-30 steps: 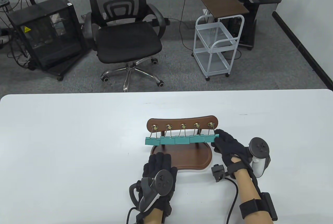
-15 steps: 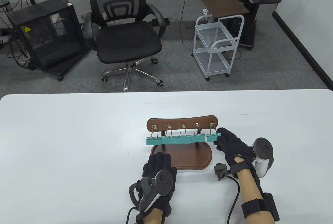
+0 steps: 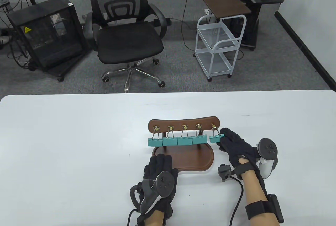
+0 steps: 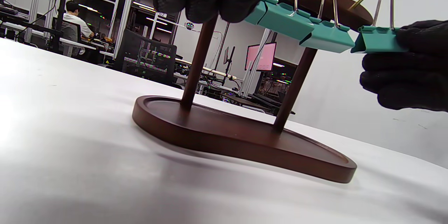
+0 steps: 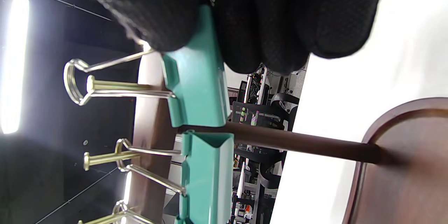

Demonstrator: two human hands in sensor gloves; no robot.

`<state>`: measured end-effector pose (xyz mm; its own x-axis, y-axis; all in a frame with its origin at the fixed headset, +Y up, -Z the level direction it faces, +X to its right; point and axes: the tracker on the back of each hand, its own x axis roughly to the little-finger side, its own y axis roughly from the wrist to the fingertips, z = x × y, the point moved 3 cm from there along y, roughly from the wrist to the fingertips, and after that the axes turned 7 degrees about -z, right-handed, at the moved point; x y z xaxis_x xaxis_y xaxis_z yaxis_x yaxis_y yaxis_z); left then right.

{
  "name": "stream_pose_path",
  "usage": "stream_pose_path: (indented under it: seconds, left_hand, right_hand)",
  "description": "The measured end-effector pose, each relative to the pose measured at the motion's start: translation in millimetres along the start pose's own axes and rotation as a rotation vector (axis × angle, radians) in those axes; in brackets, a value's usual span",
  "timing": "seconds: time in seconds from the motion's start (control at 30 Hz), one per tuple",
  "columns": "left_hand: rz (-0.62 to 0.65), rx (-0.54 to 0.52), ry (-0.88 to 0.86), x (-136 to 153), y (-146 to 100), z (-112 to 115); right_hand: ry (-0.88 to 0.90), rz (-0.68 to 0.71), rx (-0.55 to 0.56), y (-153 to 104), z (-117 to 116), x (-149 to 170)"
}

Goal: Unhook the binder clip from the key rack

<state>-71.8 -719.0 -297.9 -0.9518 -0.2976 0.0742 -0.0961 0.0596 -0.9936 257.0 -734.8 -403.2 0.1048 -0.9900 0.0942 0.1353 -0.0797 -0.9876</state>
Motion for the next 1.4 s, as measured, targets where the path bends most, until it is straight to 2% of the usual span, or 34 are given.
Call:
stream_pose_path:
  seconds: [0.2,0.5,0.73,0.97,1.2,1.4]
  left_hand:
    - [0.003,-0.002,-0.013,0,-1,-1]
    - [0.007,0.0,-0.03,-2,-1,-1]
    - [0.007,0.002,-0.031,-2,-1,0]
    - [0.007,0.001,-0.026,-2,-2,0]
    - [0.003,0.002,-0.025,-1,-2,-1]
    - [0.002,0.003,-0.026,-1,-2,-1]
  right_hand:
    - [0.013,0.007,-0.044,-4,6,0]
    - [-0.033,0.02,-0.116,-27,13,-6]
    - [-0.009,0.033,-0.102,-44,27,-5]
    - [0.022,0.025,-0.084,-48,34,3]
    - [-0.227,-0.028,-0.053,-49,35,-1]
    - [-0.6,-0.104,-0.063,-51,26,1]
